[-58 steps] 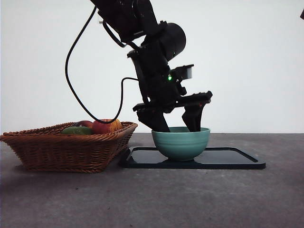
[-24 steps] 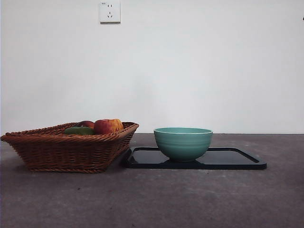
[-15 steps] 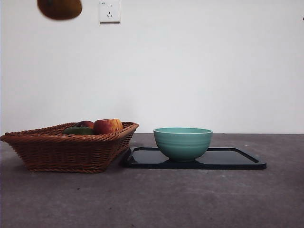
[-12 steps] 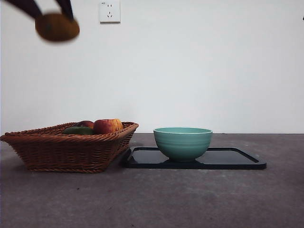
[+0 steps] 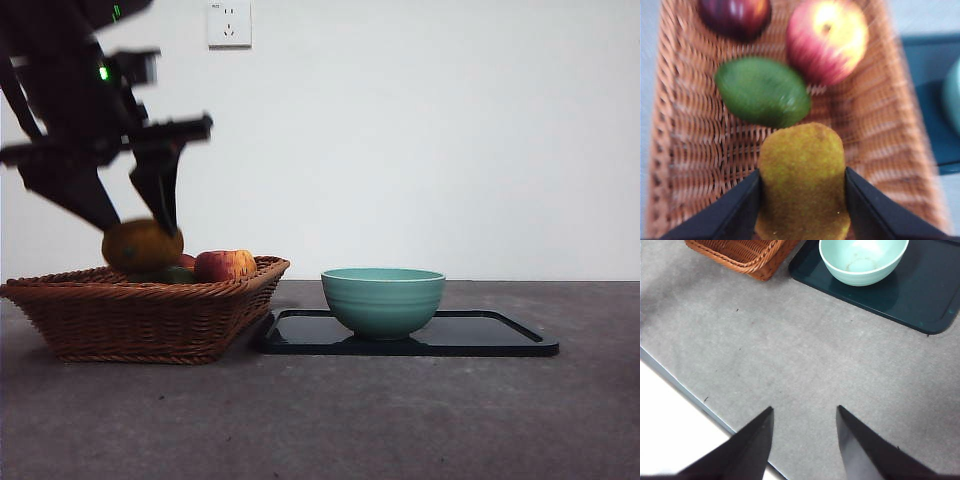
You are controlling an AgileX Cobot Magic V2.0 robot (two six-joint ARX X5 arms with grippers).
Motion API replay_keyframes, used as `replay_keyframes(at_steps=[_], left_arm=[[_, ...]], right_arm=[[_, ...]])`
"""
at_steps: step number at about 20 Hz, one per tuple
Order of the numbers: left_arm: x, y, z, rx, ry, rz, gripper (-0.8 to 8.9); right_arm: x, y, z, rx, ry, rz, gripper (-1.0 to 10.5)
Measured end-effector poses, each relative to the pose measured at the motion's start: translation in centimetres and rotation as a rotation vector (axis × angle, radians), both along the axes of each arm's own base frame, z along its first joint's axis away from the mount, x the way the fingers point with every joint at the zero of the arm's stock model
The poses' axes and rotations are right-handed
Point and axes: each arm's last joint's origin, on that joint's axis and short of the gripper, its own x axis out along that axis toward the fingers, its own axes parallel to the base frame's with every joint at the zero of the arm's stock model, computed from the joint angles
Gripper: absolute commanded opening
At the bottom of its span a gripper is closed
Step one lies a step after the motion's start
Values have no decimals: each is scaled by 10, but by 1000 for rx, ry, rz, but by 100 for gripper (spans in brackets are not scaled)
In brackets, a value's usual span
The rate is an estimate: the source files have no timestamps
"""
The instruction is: Pick up the wifruite, put it on the bowl, pick up the plate, put it on desk
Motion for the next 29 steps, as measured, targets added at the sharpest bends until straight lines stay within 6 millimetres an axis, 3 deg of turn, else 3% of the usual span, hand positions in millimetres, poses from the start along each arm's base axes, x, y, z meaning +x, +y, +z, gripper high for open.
replay_keyframes(at_steps=[5, 10, 15, 24, 29], left_arm=[[15, -4, -27, 46, 50, -18, 217], [22, -8, -42, 64, 67, -31, 219], [22, -8, -42, 64, 66, -31, 323], [21, -7, -42, 68, 76, -31, 323], [8, -1, -10, 33, -2, -30, 376]], right_arm=[[0, 0, 0, 0, 0, 0, 199], [0, 0, 0, 0, 0, 0, 199], [0, 0, 0, 0, 0, 0, 199], [0, 0, 0, 0, 0, 0, 199], [0, 0, 0, 0, -1, 0, 199]])
